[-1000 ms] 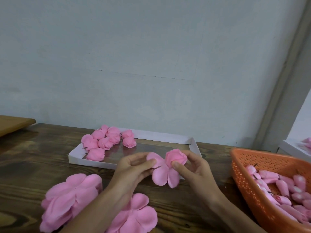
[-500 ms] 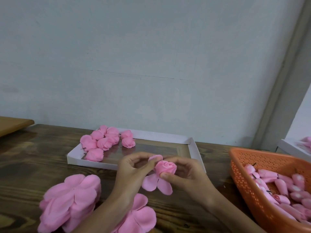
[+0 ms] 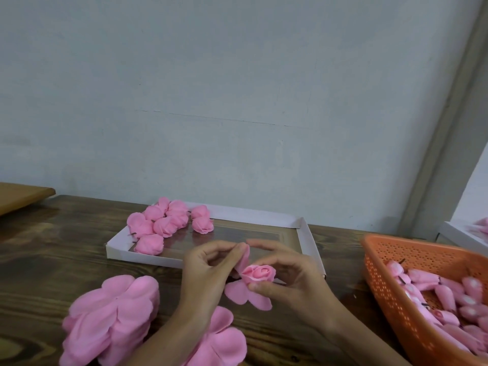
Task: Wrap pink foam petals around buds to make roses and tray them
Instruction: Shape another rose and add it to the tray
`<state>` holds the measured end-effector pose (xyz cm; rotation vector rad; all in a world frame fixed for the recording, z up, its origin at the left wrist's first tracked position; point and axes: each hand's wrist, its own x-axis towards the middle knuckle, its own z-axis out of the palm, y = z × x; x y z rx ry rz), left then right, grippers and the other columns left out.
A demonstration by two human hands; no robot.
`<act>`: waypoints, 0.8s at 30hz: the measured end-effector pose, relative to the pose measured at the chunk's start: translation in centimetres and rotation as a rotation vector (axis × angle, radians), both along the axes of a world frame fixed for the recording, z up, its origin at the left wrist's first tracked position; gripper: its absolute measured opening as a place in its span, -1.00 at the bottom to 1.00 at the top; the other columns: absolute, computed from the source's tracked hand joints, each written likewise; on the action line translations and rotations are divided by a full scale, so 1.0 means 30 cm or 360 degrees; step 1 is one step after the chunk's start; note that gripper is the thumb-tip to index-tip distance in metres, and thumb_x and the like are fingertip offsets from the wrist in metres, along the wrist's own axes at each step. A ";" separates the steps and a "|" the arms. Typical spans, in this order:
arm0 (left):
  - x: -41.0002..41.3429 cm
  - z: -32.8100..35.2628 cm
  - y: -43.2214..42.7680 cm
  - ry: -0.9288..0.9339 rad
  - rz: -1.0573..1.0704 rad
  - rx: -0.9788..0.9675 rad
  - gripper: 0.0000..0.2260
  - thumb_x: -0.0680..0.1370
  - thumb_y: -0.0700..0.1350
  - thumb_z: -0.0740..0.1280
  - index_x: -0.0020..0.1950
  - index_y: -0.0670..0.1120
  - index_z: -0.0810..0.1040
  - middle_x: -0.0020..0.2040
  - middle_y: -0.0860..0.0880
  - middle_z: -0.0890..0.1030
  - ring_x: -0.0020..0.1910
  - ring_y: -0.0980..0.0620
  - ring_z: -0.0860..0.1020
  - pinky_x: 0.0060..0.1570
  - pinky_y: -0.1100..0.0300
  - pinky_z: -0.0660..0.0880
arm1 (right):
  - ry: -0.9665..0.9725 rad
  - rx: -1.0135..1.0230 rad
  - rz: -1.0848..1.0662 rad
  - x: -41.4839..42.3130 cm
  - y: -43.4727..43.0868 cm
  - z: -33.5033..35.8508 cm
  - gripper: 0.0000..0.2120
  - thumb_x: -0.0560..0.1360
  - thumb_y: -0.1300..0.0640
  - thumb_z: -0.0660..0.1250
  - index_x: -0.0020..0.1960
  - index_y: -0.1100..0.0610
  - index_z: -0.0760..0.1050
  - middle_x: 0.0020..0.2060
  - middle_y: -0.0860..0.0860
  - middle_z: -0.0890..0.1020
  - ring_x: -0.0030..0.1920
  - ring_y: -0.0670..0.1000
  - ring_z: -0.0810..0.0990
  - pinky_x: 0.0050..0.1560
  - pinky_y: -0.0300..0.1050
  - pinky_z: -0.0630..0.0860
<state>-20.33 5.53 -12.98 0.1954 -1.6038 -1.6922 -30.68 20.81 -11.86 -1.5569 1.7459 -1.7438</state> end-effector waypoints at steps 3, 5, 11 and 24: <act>0.000 0.011 0.001 0.0037 -0.0126 -0.0085 -0.88 0.45 -0.02 0.51 -0.10 -0.03 0.79 -0.16 -0.11 0.76 -0.14 -0.05 0.74 -0.18 0.23 0.63 | -0.0097 -0.0048 -0.0032 0.000 -0.004 0.000 -0.76 0.45 0.21 0.59 0.11 0.11 0.73 0.19 0.05 0.73 0.17 0.11 0.72 0.15 0.05 0.68; 0.002 0.016 0.003 0.0046 -0.0153 -0.0129 -0.81 0.42 0.05 0.52 -0.09 -0.03 0.80 -0.14 -0.10 0.77 -0.12 -0.05 0.74 -0.15 0.22 0.64 | -0.0135 -0.0026 -0.0097 -0.004 0.002 0.009 -0.75 0.45 0.16 0.60 0.11 0.02 0.73 0.09 0.04 0.76 0.10 0.08 0.75 0.08 -0.05 0.67; -0.009 0.000 -0.008 0.0016 -0.0019 -0.0104 -0.84 0.47 -0.08 0.53 -0.08 -0.17 0.73 -0.20 -0.15 0.73 -0.21 -0.13 0.72 -0.22 0.11 0.68 | -0.0218 -0.0056 -0.0280 -0.019 0.011 -0.004 -0.76 0.44 0.13 0.59 0.10 -0.03 0.73 0.03 0.02 0.77 0.06 0.07 0.76 0.00 -0.09 0.70; -0.031 -0.019 -0.036 -0.0353 -0.0394 0.0303 -0.62 0.29 0.07 0.63 0.07 0.01 0.77 0.06 -0.12 0.77 0.10 -0.11 0.74 0.18 -0.08 0.64 | -0.0538 -0.0220 -0.0211 -0.041 0.012 -0.014 -0.72 0.43 0.27 0.51 0.12 0.31 0.67 -0.01 0.17 0.76 0.00 0.02 0.74 -0.05 -0.18 0.65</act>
